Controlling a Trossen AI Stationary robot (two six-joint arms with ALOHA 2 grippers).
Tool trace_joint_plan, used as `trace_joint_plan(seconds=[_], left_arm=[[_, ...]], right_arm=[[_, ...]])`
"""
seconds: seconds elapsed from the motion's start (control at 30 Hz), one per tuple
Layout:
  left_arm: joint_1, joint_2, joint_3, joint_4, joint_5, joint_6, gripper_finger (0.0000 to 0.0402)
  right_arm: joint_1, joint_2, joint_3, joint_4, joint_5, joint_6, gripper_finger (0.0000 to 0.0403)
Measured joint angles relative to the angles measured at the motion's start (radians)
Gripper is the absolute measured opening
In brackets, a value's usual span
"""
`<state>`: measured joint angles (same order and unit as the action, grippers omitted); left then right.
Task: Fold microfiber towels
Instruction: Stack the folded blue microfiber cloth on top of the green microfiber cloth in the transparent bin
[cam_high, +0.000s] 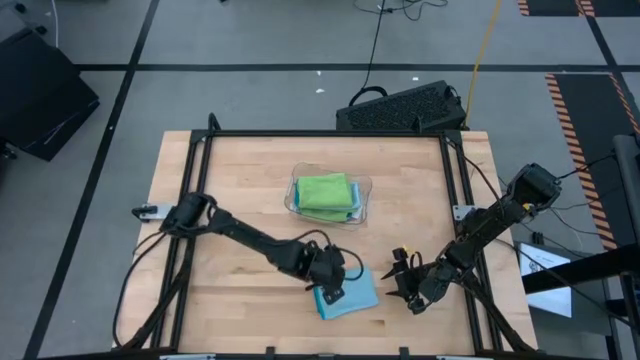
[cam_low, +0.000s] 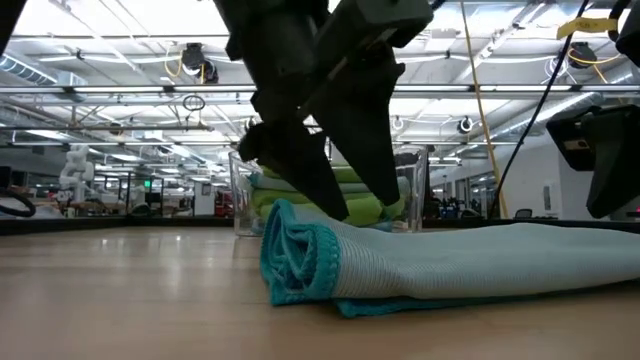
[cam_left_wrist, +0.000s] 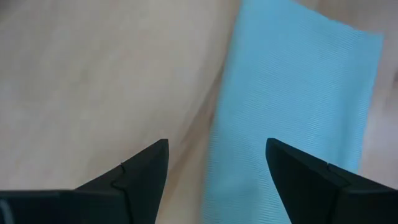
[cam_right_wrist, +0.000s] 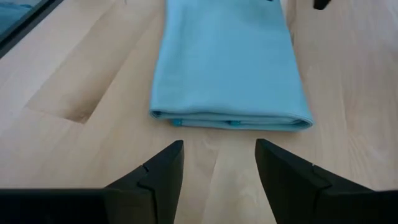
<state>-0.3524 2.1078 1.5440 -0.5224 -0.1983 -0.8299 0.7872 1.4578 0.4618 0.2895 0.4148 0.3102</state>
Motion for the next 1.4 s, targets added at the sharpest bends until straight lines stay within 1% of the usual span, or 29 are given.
trace_joint_plan(seconds=[0.1,0.33,0.4,0.53,0.6,0.7,0.77,0.83,0.93,0.97,1.13,1.2,1.27,1.4], left_arm=[[0.024,0.000,0.000,0.002,0.088,-0.013,0.0271],[0.039,0.036,-0.002,0.028,0.188,-0.072,0.0271],[0.038,0.051,-0.001,0.087,0.222,-0.083,0.0271],[0.038,0.086,0.005,0.095,0.234,-0.094,0.0271],[0.038,0.101,0.005,0.092,0.234,-0.095,0.0264],[0.033,0.111,0.003,0.108,0.229,-0.083,0.0228],[0.026,0.114,0.002,0.131,0.211,-0.056,0.0186],[0.014,0.116,0.002,0.143,0.182,-0.009,0.0131],[-0.006,0.118,0.001,0.176,0.163,0.102,0.0040],[-0.015,0.119,0.001,0.190,0.145,0.128,0.0024],[-0.053,0.099,-0.003,0.190,-0.012,0.218,0.0016],[-0.065,0.077,-0.006,0.181,-0.073,0.271,0.0011],[-0.074,0.053,0.000,0.180,-0.124,0.321,0.0011],[-0.091,0.040,0.040,0.140,-0.210,0.435,0.0011]], right_arm=[[0.000,0.000,0.000,-0.002,0.000,-0.001,0.0190],[0.000,0.000,0.000,-0.002,-0.027,-0.034,0.0190],[0.000,0.001,0.000,-0.002,-0.027,-0.043,0.0190],[0.000,0.001,0.001,0.008,-0.027,-0.063,0.0190],[0.000,0.001,0.000,0.016,-0.028,-0.064,0.0190],[0.000,0.001,0.000,0.025,-0.028,-0.062,0.0190],[0.000,0.001,0.000,0.044,-0.027,-0.058,0.0190],[0.000,0.001,0.000,0.070,-0.026,-0.040,0.0190],[-0.012,0.001,0.000,0.113,0.027,0.023,0.0190],[-0.018,0.000,0.000,0.118,0.028,0.033,0.0192],[-0.061,0.000,0.000,0.157,0.020,0.092,0.0223],[-0.088,0.000,0.009,0.170,-0.013,0.091,0.0243],[-0.115,-0.003,0.032,0.170,-0.049,0.083,0.0263],[-0.175,-0.011,0.068,0.196,-0.053,0.107,0.0297]])
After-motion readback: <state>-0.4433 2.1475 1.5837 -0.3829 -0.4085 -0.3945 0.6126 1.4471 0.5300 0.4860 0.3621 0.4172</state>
